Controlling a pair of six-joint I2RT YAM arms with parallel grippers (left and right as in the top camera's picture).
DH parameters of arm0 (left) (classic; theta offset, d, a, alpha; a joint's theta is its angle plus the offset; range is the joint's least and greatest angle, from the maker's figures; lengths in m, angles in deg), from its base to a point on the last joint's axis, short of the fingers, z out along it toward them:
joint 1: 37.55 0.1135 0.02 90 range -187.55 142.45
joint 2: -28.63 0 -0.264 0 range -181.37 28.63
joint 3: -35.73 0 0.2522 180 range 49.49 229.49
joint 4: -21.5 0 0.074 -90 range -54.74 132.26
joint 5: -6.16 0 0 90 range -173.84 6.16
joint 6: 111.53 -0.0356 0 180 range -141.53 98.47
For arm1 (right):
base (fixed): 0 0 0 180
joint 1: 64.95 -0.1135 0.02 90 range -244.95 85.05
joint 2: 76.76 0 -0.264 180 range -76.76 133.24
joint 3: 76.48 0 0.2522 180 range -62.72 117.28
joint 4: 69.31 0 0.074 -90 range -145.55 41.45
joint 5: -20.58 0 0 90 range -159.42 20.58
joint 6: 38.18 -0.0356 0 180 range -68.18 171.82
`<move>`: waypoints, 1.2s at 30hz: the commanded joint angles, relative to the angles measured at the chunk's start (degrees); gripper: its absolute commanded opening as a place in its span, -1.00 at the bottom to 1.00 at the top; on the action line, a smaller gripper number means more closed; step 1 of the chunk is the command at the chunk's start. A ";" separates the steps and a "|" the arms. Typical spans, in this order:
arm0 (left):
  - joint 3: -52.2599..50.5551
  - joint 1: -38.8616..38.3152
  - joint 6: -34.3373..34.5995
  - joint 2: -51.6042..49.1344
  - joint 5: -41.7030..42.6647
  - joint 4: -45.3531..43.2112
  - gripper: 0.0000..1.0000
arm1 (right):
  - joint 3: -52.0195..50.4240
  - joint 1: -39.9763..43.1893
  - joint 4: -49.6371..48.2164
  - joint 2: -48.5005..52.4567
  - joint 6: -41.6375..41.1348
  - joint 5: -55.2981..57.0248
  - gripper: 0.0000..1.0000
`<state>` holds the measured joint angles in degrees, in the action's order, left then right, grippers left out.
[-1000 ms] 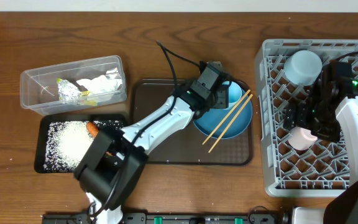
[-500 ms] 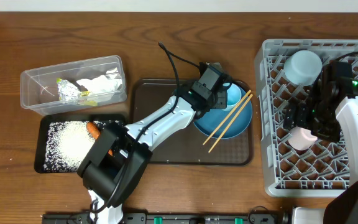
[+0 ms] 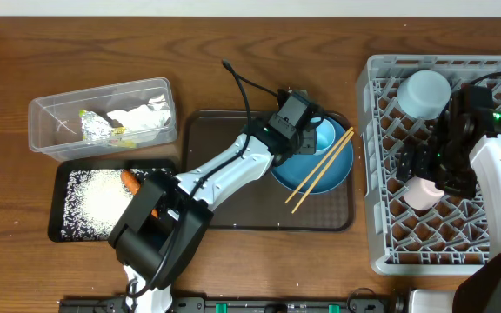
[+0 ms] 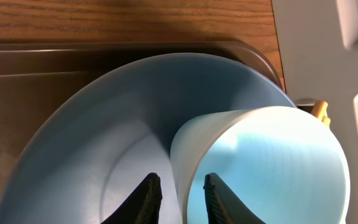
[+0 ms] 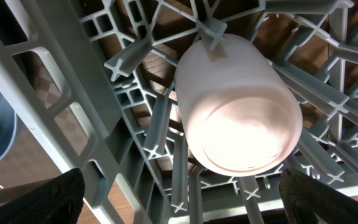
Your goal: Sort waste into correct bins and load items into the dishwasher rack
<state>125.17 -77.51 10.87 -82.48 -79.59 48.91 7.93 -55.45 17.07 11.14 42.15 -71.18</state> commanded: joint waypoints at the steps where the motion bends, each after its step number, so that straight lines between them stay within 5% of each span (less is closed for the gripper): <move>1: 0.39 0.02 -0.13 -0.28 -0.87 0.28 -0.50 | -0.17 0.24 0.00 -0.02 -0.15 -0.39 0.98; 7: 0.39 0.02 -0.13 -0.28 -0.87 0.37 -0.86 | -0.17 0.24 0.00 -0.02 -0.15 -0.39 0.99; 19: 0.42 3.21 -0.15 4.98 1.03 0.39 -0.88 | -0.17 0.26 0.00 -0.02 -0.15 -0.39 0.99; 36: 0.42 25.70 -0.63 24.50 66.64 2.29 -0.88 | -0.17 -0.04 0.00 -0.02 -0.15 -0.39 0.99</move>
<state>125.13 -53.38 11.05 -58.57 -29.89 50.46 7.93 -55.47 17.07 11.14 42.15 -71.18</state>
